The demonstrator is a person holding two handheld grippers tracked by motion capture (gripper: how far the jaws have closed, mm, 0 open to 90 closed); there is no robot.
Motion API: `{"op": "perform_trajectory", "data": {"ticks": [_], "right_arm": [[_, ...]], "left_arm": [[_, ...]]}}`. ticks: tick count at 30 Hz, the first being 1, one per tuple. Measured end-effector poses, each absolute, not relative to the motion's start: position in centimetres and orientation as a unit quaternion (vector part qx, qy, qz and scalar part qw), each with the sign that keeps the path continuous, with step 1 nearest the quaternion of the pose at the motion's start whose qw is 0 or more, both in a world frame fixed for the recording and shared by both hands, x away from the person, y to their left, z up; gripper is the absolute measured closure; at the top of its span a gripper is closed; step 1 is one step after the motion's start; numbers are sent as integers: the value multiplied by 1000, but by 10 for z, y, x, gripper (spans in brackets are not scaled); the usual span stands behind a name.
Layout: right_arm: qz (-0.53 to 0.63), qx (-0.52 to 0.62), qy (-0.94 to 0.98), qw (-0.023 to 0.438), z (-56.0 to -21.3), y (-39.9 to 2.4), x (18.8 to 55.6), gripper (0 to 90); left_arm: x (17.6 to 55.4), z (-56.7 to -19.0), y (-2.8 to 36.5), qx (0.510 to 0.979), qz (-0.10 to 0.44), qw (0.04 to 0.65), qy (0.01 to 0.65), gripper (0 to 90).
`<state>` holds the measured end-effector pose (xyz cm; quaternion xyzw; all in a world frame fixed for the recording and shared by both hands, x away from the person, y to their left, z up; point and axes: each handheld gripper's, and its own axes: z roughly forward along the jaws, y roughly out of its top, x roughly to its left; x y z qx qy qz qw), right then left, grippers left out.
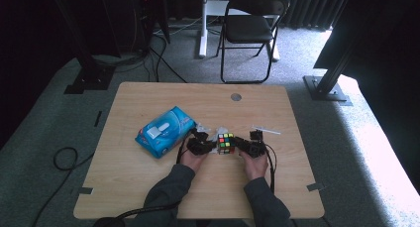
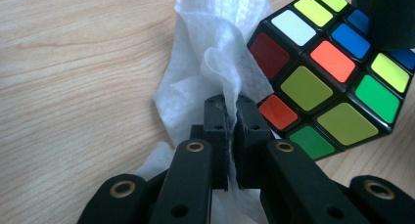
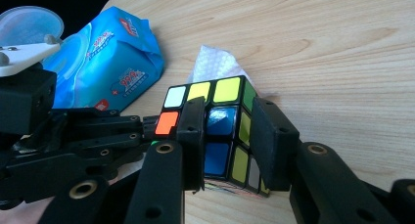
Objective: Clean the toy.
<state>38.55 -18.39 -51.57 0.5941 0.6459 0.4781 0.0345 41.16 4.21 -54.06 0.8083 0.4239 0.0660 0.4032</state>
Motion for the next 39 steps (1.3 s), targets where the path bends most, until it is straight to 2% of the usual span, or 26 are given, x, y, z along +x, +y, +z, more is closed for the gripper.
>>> {"op": "perform_trajectory", "data": {"ticks": [16,29,39], "right_arm": [[479,595,645,33,-516,-184,386,678],[479,595,644,32,-516,-184,386,677],[479,596,643,32,-516,-184,386,677]], "left_arm": [[391,-488,53,787,72,471,392,854],[392,-509,43,802,70,447,390,852],[396,-529,42,808,68,416,413,852]]}}
